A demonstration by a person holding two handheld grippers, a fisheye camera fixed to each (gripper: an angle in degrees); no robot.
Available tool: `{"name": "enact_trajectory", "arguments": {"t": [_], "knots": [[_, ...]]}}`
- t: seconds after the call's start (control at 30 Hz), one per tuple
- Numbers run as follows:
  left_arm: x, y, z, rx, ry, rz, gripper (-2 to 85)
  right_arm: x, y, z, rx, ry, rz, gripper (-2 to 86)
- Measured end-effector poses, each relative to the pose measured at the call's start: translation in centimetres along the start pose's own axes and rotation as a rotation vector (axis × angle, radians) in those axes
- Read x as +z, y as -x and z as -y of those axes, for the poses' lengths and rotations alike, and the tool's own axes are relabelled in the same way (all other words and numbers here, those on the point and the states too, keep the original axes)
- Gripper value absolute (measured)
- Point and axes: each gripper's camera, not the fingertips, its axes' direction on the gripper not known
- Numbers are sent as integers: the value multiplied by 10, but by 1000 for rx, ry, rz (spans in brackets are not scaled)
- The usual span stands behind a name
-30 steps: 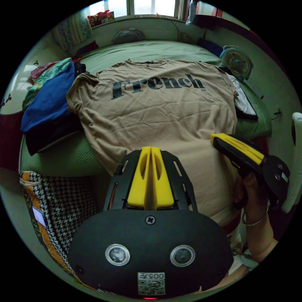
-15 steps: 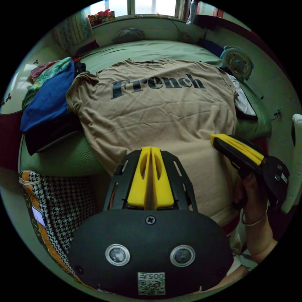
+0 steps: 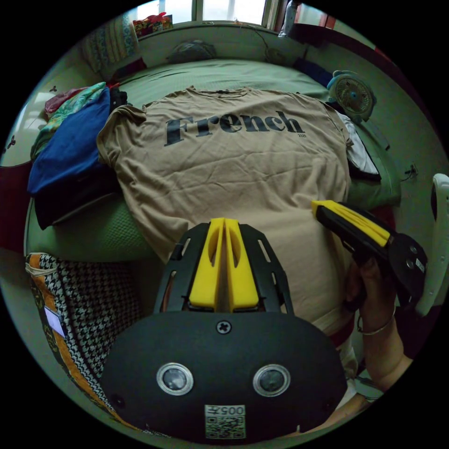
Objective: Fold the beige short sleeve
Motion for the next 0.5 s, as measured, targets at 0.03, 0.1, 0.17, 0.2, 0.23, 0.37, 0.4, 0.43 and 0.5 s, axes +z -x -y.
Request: {"name": "enact_trajectory", "arguments": {"t": [0.03,0.1,0.17,0.2,0.23,0.37,0.4,0.43,0.5], "knots": [[0,1,0,-2,0,-4,-5,0,0,0,0,0,0,-12],[1,2,1,-4,1,-8,-5,0,-1,0,0,0,-1,-12],[1,3,2,-5,3,-12,-5,0,-2,0,-1,2,-3,-11],[2,4,3,-5,5,-13,-4,0,-2,0,-1,3,-4,-11],[2,4,3,-5,5,-14,-4,1,-2,0,-3,4,-6,-11],[3,6,4,-7,3,-19,-5,0,-3,-1,-2,3,-6,-11],[3,6,3,-7,2,-20,-5,0,-4,-1,-1,2,-6,-11],[3,6,3,-6,1,-20,-5,-1,-4,-2,0,0,-5,-11],[3,6,4,-4,0,-18,-5,-1,-5,-3,0,-2,-6,-11]]}}
